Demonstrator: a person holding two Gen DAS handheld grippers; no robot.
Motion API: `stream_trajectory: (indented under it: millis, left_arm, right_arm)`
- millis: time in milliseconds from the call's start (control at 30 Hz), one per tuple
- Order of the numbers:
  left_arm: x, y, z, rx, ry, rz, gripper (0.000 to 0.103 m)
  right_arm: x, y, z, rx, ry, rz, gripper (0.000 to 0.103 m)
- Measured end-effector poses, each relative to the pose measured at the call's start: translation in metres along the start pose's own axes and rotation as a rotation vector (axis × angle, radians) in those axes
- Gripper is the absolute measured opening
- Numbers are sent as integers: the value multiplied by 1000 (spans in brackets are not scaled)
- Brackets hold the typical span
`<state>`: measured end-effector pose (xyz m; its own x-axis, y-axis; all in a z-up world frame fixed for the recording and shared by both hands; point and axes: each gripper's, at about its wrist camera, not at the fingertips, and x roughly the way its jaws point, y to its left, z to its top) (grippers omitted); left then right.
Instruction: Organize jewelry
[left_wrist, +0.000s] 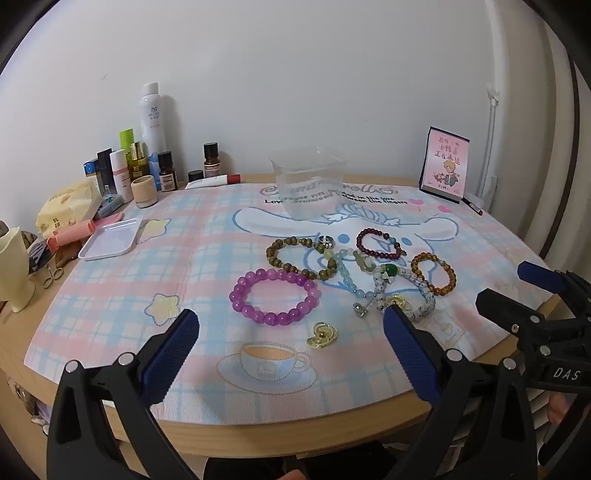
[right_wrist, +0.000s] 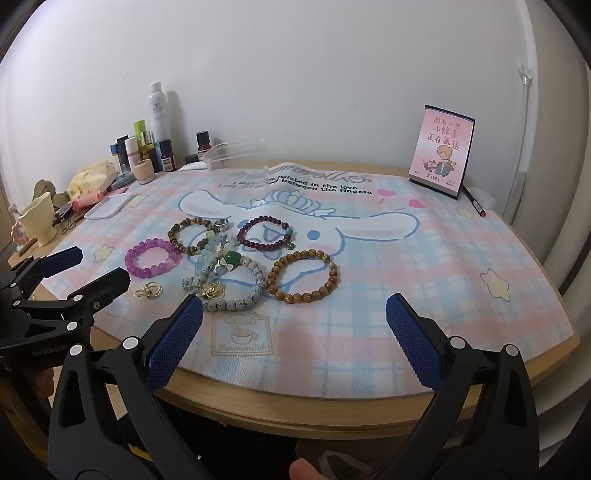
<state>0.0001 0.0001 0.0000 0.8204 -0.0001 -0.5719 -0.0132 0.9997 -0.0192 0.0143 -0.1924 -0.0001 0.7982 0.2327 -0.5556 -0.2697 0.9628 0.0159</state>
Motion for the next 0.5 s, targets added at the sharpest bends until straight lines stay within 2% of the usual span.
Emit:
stream_trajectory:
  millis: [500]
  left_arm:
    - [0, 2, 0, -7, -3, -3, 98]
  right_arm:
    - [2, -1, 1, 5, -8, 10, 95]
